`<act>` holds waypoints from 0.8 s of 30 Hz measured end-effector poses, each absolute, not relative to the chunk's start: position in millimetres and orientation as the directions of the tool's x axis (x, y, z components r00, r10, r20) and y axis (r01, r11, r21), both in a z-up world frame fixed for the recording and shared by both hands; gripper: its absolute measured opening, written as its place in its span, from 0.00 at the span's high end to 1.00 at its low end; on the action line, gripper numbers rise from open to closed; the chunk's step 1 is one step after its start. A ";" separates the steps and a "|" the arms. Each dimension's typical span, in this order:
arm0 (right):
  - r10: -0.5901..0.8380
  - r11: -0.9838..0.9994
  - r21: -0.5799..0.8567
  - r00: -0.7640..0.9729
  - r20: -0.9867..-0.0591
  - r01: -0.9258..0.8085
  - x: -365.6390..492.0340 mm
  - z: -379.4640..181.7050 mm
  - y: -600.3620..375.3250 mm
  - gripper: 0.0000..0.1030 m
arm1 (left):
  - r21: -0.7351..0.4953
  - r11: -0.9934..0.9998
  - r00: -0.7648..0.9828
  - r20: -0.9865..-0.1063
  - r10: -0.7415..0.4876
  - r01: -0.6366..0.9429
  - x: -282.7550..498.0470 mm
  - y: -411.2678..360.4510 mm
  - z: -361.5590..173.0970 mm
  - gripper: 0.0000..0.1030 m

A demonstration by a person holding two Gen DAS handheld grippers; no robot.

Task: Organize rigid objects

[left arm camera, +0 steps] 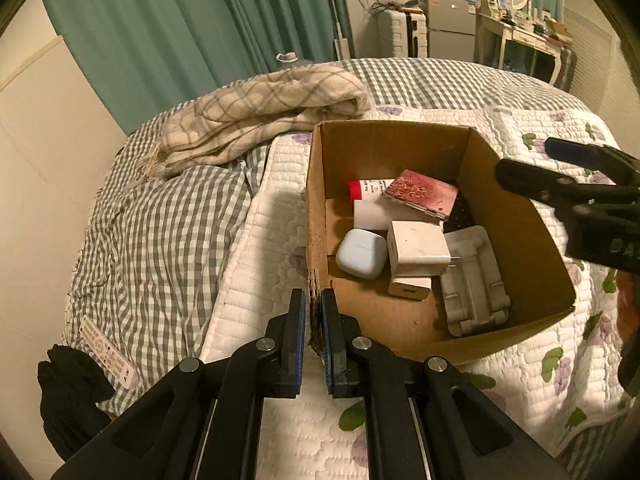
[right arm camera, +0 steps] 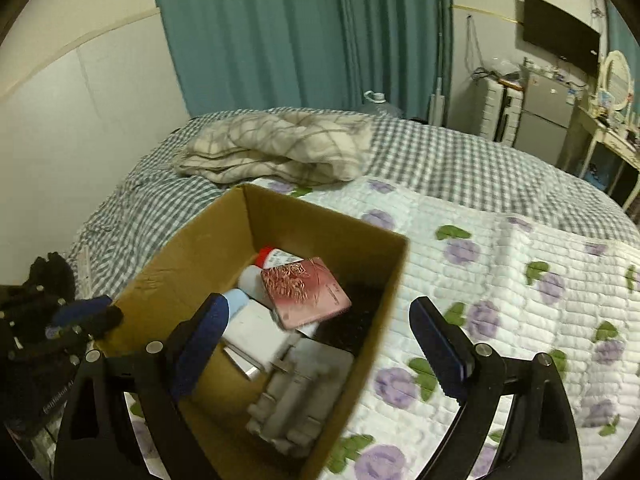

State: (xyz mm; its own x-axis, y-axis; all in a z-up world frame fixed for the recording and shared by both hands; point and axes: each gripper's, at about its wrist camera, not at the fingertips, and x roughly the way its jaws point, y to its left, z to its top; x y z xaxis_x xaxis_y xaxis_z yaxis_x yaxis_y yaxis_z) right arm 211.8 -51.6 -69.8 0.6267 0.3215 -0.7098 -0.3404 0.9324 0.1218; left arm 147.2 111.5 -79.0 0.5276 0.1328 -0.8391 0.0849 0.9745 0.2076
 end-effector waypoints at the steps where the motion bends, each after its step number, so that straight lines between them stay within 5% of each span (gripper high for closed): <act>1: 0.320 0.934 0.121 0.633 -0.705 -0.337 209.1 -66.5 -53.6 0.11 | 0.200 0.976 0.529 -0.839 0.125 0.087 145.3 112.6 -75.9 0.93; 18: 0.200 0.978 0.047 0.845 -0.495 -0.204 118.2 31.5 -94.7 0.09 | 0.195 0.980 0.780 -0.620 0.084 0.050 80.8 84.4 58.1 0.89; 22: 0.144 0.989 0.084 0.879 -0.456 -0.119 102.9 31.7 -115.3 0.07 | 0.149 0.988 0.807 -0.588 0.059 0.036 78.1 73.8 59.5 0.45; 24: 0.144 0.988 0.120 0.878 -0.457 -0.100 100.1 26.7 -124.8 0.06 | 0.158 0.987 0.822 -0.567 0.058 0.039 77.2 66.1 54.9 0.45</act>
